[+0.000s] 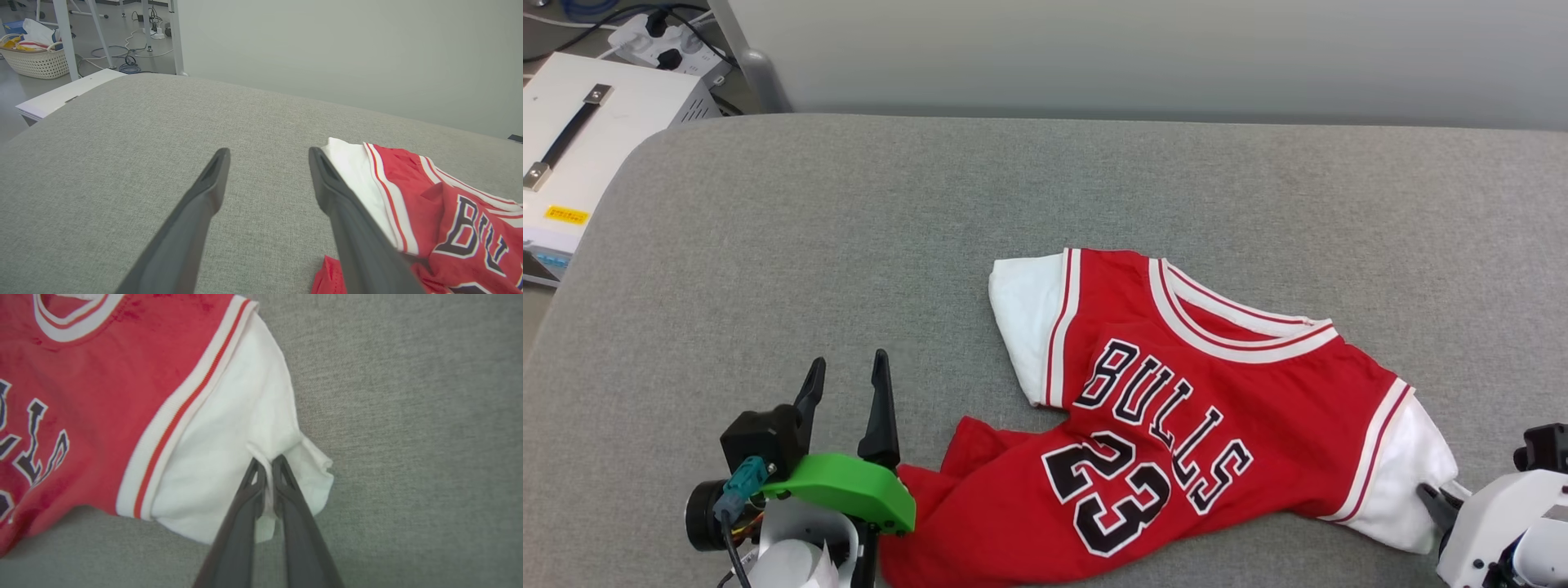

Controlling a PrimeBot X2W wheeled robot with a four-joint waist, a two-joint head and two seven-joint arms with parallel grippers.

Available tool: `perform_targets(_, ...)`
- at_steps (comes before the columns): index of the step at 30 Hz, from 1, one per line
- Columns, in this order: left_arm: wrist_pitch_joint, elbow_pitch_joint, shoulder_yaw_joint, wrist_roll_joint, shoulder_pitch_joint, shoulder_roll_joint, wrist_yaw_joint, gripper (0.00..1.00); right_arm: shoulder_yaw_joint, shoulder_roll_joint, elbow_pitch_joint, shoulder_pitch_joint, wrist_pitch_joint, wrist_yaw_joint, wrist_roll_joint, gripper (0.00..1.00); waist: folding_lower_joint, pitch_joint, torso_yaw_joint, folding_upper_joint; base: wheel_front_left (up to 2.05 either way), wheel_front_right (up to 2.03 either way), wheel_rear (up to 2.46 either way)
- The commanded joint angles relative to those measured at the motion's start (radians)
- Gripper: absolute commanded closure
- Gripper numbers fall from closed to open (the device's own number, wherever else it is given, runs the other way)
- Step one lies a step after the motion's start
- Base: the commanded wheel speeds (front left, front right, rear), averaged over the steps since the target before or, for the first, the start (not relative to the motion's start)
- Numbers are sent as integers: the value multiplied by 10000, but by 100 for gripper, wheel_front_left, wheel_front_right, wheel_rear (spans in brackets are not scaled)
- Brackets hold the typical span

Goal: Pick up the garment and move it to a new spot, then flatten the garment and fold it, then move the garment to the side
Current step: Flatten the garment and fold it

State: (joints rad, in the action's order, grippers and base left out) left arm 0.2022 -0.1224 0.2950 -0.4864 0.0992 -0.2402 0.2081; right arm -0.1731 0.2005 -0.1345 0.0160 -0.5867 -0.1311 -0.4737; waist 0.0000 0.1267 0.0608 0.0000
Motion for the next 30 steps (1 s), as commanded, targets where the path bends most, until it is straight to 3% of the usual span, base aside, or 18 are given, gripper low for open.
perform_targets(1,0,-38,-19,-119,-133,-91,93,0,58,25,-2,-146,445,4,30,0,0,-45,-22,0,0,0,0)
perform_targets(8,-59,-8,-62,-222,-271,-192,110,0,-252,-231,376,-118,2892,4,364,0,0,-326,-71,0,0,0,0)
perform_targets(9,-148,42,-107,-279,-264,-279,110,0,-305,-385,754,-69,3947,4,795,0,0,-406,-120,0,0,0,0)
perform_targets(18,-818,-50,-6,-293,555,-733,-220,0,631,-762,2117,48,5386,4,1598,0,0,-294,-559,0,0,0,0)
perform_targets(30,-3917,-2388,1064,-1153,3493,-713,-2063,0,1592,-794,2656,-106,5511,4,1552,0,0,427,-1726,0,0,0,0)
